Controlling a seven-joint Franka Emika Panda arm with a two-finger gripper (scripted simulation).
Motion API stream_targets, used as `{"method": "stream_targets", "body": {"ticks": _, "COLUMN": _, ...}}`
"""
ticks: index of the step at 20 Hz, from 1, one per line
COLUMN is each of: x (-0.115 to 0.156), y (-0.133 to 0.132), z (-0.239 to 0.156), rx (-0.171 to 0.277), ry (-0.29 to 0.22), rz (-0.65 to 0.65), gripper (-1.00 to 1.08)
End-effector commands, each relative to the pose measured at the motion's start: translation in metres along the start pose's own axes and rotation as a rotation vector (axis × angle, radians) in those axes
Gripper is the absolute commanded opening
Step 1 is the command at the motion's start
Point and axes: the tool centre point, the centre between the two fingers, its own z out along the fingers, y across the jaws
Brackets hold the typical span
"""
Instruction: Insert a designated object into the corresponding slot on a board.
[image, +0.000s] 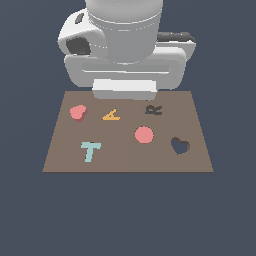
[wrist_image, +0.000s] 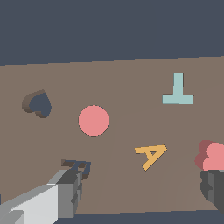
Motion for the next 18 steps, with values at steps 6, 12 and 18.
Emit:
{"method": "stream_targets", "body": {"ticks": 6, "x": -0.002, "y": 0.003, "z": 0.003, "rx": 0.000, "ry": 0.000, "rz": -0.011, "gripper": 1.00}}
{"method": "stream_targets", "body": {"ticks": 12, "x": -0.009, "y": 0.017, "z": 0.014, "rx": -0.001, "ry": 0.000, "rz": -0.053, "gripper": 1.00}}
{"method": "stream_targets", "body": {"ticks": 18, "x": -0.019, "y": 0.041, "z": 0.032, "rx": -0.001, "ry": 0.001, "rz": -0.125, "gripper": 1.00}}
